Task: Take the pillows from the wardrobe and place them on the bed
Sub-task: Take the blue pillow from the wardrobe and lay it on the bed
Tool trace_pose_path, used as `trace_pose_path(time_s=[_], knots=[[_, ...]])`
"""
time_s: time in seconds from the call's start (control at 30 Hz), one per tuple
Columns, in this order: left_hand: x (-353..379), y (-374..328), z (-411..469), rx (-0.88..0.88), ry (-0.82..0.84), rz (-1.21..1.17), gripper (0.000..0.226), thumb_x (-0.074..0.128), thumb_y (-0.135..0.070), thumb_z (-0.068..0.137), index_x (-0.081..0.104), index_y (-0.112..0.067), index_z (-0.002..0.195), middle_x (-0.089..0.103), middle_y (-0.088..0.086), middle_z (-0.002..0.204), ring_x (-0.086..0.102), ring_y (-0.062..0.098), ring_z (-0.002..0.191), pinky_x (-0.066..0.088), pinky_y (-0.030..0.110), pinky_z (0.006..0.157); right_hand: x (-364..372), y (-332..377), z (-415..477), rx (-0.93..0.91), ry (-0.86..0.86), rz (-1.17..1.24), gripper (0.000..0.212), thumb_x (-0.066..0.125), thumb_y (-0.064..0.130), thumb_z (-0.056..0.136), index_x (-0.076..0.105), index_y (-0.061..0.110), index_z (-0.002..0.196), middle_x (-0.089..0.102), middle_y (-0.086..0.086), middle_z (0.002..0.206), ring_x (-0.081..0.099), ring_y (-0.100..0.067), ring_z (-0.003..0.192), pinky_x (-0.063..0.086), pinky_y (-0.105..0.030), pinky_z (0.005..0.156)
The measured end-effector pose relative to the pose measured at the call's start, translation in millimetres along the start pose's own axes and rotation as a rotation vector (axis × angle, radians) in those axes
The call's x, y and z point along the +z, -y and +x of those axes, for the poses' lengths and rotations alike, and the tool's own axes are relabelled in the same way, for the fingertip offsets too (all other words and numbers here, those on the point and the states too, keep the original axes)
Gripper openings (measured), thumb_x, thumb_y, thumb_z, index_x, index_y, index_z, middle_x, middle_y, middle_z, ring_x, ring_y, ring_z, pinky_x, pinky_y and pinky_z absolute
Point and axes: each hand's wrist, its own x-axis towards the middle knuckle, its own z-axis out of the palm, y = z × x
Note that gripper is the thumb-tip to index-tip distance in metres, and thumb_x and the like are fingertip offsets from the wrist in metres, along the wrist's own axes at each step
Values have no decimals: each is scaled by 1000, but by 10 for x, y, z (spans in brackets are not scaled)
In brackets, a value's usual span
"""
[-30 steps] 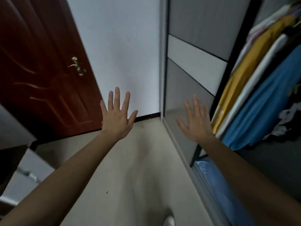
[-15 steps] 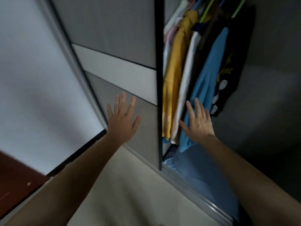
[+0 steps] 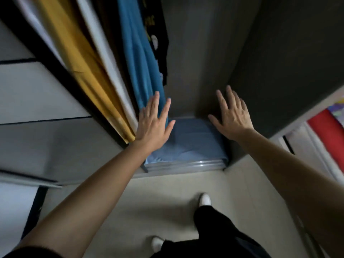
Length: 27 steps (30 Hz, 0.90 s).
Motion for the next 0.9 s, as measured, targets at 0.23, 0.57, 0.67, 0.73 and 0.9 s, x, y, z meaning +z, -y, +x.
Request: trace_pose_path(time_s=[0.23, 0.57, 0.67, 0.73, 0.9], knots=[[1070, -333, 529, 17, 216, -57, 68, 43, -46, 97, 22, -17, 154, 6, 24, 161, 19, 44, 145, 30, 55, 113, 829, -653, 78, 91, 181, 110, 83, 49, 54, 94, 16, 13, 158, 12, -25, 163, 23, -43, 147, 27, -53, 116], [2677, -73, 708, -154, 433, -40, 70, 44, -43, 97, 16, -14, 155, 3, 24, 162, 13, 44, 146, 25, 57, 114, 2575, -880, 290, 62, 548, 175, 83, 46, 55, 96, 6, 19, 159, 3, -21, 165, 14, -40, 150, 21, -52, 119], [3297, 79, 625, -172, 515, -69, 71, 46, -42, 97, 16, -14, 155, 3, 23, 162, 11, 42, 148, 22, 55, 115, 3208, -801, 166, 96, 620, 178, 82, 47, 52, 97, 6, 19, 160, 1, -20, 165, 10, -40, 151, 18, -51, 120], [3785, 191, 535, -197, 572, -85, 70, 45, -42, 97, 15, -15, 155, 1, 22, 162, 8, 40, 149, 21, 53, 116, 3687, -706, 52, 119, 652, 184, 83, 49, 50, 97, 5, 18, 160, 0, -20, 165, 9, -40, 152, 16, -52, 120], [5079, 543, 191, -149, 681, -71, 69, 41, -42, 99, 13, -14, 155, -2, 21, 163, 4, 38, 150, 19, 56, 117, 4984, -468, -268, 207, 685, 198, 87, 57, 44, 94, 8, 15, 159, 0, -23, 165, 12, -43, 151, 17, -52, 121]])
